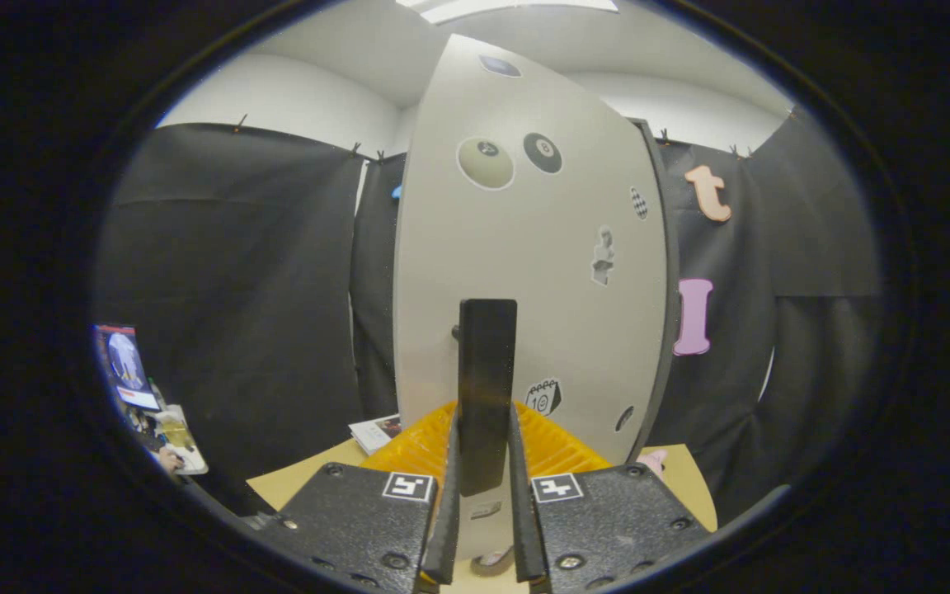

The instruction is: Open the shoe cabinet door, grab the shoes and put them into the shoe cabinet, then close the shoe cabinet door.

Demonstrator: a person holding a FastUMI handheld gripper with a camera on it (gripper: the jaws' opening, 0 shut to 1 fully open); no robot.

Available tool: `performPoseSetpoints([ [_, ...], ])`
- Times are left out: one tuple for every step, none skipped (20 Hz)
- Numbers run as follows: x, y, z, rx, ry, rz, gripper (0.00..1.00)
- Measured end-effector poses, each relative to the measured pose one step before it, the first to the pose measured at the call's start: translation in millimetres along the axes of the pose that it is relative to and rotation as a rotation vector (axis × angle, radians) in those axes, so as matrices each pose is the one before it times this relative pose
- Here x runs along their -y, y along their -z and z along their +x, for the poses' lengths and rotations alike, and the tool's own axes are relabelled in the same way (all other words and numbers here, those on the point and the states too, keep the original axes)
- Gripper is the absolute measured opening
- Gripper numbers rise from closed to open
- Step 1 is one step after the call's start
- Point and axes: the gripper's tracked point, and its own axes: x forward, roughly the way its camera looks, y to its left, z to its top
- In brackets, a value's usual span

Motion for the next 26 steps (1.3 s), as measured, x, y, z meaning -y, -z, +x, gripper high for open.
performPoseSetpoints([
  [6.36,0.72,-5.72,0.00565,0.01131,0.02005,0.3],
  [6.02,0.02,-5.8,0.00225,0.0147,0.00384,0.3],
  [8.56,-0.34,-6.15,0.00822,0.01735,-0.00097,0.29],
  [7.1,0.06,-4.9,0.00672,0.02047,0.00977,0.28],
  [7.0,0.33,-5.67,0.00953,0.02386,0.01179,0.28],
  [8.29,0.51,-2.91,0.00758,0.02792,-0.00176,0.27],
  [8.53,-0.61,-5.06,0.0097,0.02582,-0.01907,0.27],
  [10.74,-1.64,-1.76,0.01115,0.03781,-0.03873,0.26],
  [13.1,-0.85,-3.22,0.00446,0.03195,-0.0256,0.24],
  [8.12,-0.9,-2.24,-0.00093,0.03488,-0.01987,0.21],
  [10.36,1.3,-3.86,0.00164,0.02566,-0.00877,0.19],
  [9.81,0.89,-3.42,0.00089,0.01977,-0.00542,0.18],
  [11.47,0.61,-3.87,0.00195,0.01683,-0.00112,0.16],
  [10.01,-0.74,-4.74,0.00025,0.00208,0.01028,0.13],
  [10.12,1.79,-2.59,0.00014,0.00272,0.00864,0.08],
  [8.65,0.89,-2.14,0.00225,0.00562,0.00082,0.05],
  [9.85,1.22,-2.6,0.00271,0.01096,0.01031,0.04],
  [9.86,0.74,-2.2,0.00108,0.01554,0.00598,0.04],
  [8.93,0.56,-6.01,0.00376,0.01583,0.01049,0.04],
  [-0.24,-3.96,-11.35,0.02169,-0.02543,0.01973,0.04],
  [0.93,-4.79,-6.26,0.02386,0.0158,0.00455,0.04],
  [7.53,-8.97,-13.61,0.02905,0.01913,0.00573,0.04],
  [-3.7,-6.23,-5.19,0.02333,-0.00485,0.01742,0.04],
  [-5.31,-1.64,-6.18,0.00865,-0.00131,0.00867,0.04],
  [-5.41,5.72,-11.75,-0.01191,-0.01164,0.00435,0.05],
  [-6.49,4.51,-8.04,-0.01232,-0.00574,0.00343,0.27],
])
